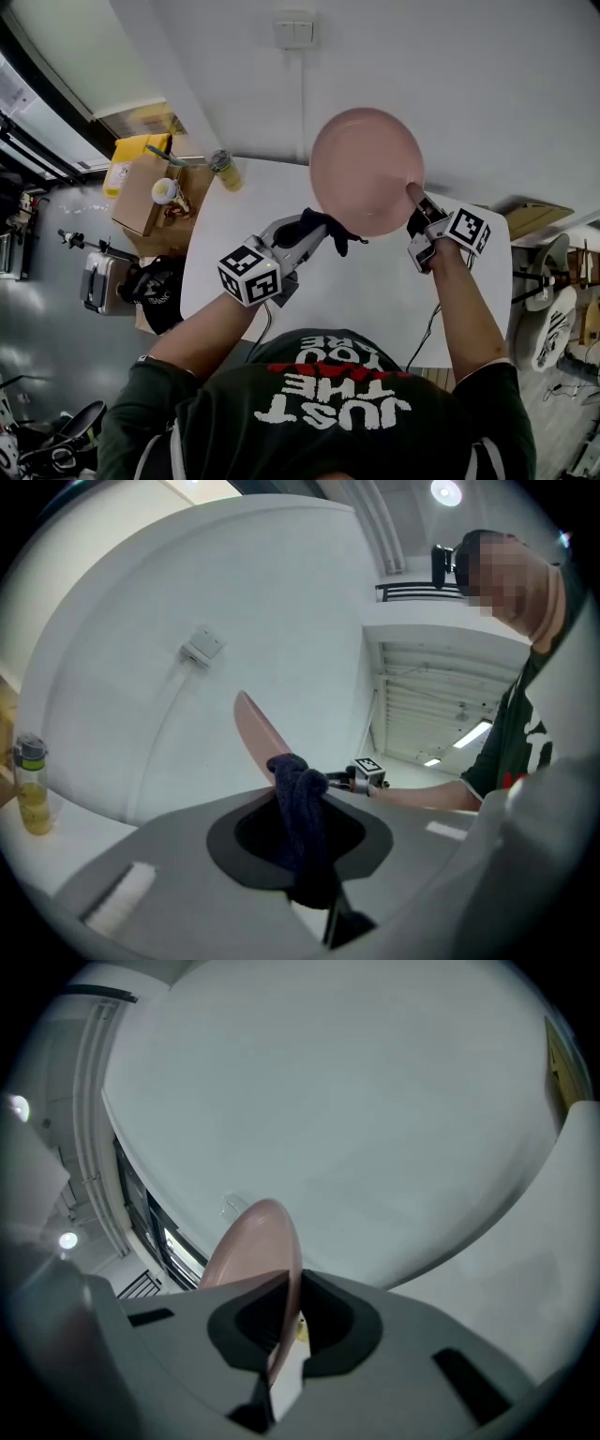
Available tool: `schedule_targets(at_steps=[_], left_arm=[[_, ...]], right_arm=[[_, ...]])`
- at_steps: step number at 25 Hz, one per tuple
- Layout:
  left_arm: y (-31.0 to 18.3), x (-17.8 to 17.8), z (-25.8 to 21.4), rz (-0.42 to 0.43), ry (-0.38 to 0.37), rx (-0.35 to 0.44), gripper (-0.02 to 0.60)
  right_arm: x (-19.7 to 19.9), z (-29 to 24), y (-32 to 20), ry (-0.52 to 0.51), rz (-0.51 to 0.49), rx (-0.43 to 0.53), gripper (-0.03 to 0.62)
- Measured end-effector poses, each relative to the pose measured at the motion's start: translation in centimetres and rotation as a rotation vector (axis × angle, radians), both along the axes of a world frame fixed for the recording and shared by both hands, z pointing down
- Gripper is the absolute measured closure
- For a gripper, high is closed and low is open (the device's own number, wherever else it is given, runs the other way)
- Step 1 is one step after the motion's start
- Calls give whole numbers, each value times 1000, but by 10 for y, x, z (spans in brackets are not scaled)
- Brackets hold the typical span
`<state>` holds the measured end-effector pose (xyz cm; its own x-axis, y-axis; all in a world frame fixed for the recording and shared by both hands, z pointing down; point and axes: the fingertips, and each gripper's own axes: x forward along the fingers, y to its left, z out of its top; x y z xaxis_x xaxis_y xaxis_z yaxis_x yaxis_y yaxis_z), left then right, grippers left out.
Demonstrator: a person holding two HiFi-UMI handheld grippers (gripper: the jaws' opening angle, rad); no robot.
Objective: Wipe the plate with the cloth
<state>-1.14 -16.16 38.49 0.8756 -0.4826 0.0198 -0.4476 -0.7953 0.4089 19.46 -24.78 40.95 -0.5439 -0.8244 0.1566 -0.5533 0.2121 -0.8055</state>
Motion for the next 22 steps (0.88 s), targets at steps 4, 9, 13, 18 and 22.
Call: schedule_targets(at_steps=[4, 9, 13, 18, 22], left_arm=[[-22, -32, -4, -75, 26, -29, 523], [-45, -57, -12, -106, 32, -58, 523], [-64, -65, -19, -112, 25, -63, 523], [-76, -56, -29, -24, -36, -46, 523], [-74, -29, -31, 137, -151, -18, 523]], right_arm=[[-5, 4, 15, 53, -77, 10, 579], [-24, 5, 35, 149, -192, 41, 579], [-42, 4, 44, 270, -287, 93, 579], [-66, 5, 58, 413, -377, 138, 579], [-84, 8, 68, 533, -446, 166, 579]])
